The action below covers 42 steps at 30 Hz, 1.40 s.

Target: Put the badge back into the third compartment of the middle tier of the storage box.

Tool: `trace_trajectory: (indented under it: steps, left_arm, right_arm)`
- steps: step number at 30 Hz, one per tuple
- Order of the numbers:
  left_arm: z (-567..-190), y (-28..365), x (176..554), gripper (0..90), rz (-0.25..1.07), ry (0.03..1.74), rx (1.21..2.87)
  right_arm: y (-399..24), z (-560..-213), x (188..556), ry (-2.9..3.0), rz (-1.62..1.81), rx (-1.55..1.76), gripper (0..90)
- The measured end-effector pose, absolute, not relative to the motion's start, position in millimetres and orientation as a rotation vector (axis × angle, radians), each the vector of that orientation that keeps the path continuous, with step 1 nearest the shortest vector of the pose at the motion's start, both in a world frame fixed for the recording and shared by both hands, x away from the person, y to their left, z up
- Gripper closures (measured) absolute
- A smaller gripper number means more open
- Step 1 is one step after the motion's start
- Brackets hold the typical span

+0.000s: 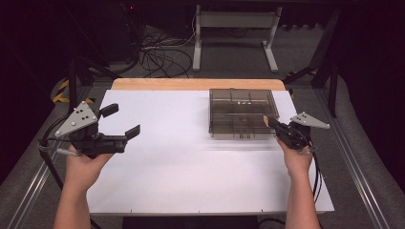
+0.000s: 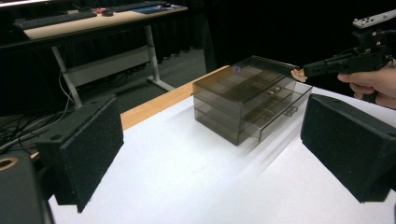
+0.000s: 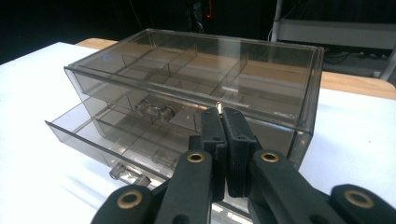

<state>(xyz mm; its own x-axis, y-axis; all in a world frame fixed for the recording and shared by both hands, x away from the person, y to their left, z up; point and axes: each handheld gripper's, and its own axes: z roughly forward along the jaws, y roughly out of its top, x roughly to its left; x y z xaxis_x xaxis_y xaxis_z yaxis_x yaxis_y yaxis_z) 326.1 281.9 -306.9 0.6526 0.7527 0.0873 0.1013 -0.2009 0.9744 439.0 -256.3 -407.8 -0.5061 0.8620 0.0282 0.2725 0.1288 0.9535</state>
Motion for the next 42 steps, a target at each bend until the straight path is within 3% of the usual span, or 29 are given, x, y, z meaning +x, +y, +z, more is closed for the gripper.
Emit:
trace_trajectory:
  steps: [42]
  left_arm:
    - [-306.8,281.2,325.7,6.5,0.701,0.692,1.683]
  right_arm:
    - [-253.9,-433.1,456.9,1.977,1.321,1.205,89.3]
